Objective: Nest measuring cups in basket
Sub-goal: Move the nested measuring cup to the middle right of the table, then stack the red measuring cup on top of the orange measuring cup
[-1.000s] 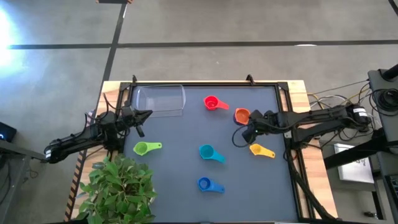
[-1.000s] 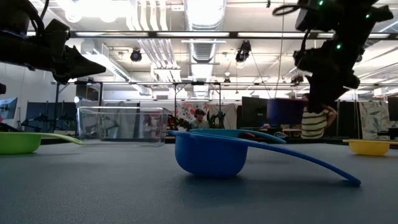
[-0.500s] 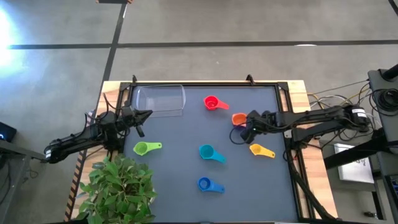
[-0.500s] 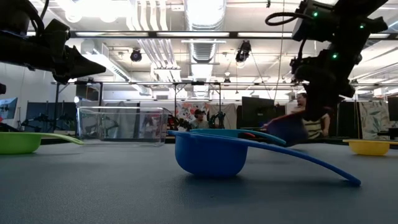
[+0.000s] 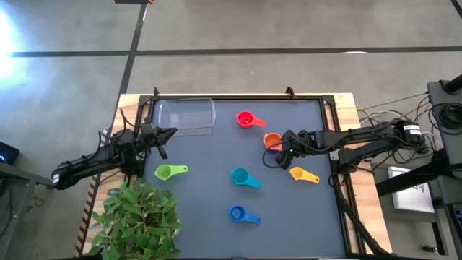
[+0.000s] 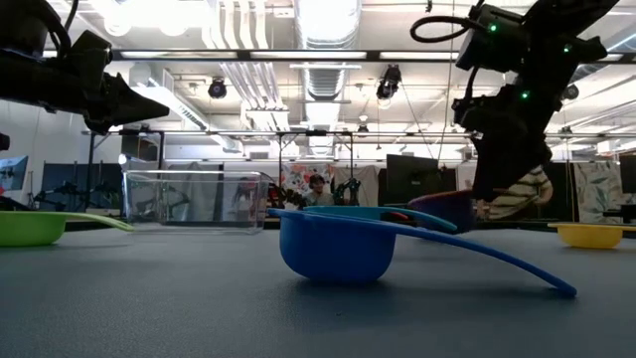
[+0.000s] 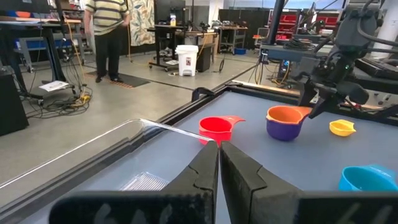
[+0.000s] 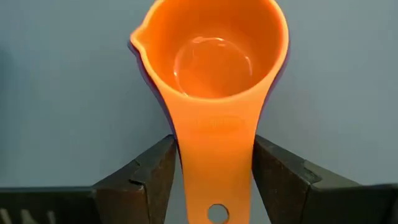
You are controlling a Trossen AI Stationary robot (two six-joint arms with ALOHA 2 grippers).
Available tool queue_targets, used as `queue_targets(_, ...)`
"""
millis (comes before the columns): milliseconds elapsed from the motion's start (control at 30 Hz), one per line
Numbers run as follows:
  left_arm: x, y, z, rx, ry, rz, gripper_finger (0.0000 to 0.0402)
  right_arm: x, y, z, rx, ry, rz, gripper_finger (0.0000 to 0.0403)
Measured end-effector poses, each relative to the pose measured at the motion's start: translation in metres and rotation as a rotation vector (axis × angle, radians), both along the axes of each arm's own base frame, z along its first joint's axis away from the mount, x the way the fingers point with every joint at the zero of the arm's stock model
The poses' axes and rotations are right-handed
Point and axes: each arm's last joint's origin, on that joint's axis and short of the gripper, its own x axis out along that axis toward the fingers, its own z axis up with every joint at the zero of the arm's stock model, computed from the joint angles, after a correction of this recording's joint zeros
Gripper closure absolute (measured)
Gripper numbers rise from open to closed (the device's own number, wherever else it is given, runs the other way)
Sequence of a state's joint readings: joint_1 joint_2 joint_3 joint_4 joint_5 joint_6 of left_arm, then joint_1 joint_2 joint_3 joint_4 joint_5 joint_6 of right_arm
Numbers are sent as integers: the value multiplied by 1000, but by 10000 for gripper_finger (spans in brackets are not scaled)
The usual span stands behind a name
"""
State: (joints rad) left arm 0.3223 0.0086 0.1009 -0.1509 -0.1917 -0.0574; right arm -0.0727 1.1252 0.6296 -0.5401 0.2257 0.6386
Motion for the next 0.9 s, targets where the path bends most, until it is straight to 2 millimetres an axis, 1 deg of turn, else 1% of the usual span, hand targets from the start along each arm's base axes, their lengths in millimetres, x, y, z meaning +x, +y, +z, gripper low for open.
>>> queue_targets(200,0,0,0,0,0,0,402,-2,1,8,20,-35,15,179)
queue_targets(367,0,0,0,0,0,0,402,1,1,23,11,-96,15,163)
queue_targets(433,0,0,0,0,0,0,402,4,0,30,-20,-121,29,159)
queue_targets(567,0,0,0,0,0,0,402,12,-4,40,-142,-177,52,159)
queue_targets(733,0,0,0,0,0,0,402,28,-17,44,-244,-275,98,166)
queue_targets(800,0,0,0,0,0,0,402,32,-25,41,-271,-270,118,167)
queue_targets(900,0,0,0,0,0,0,402,35,-41,36,-307,-217,122,166)
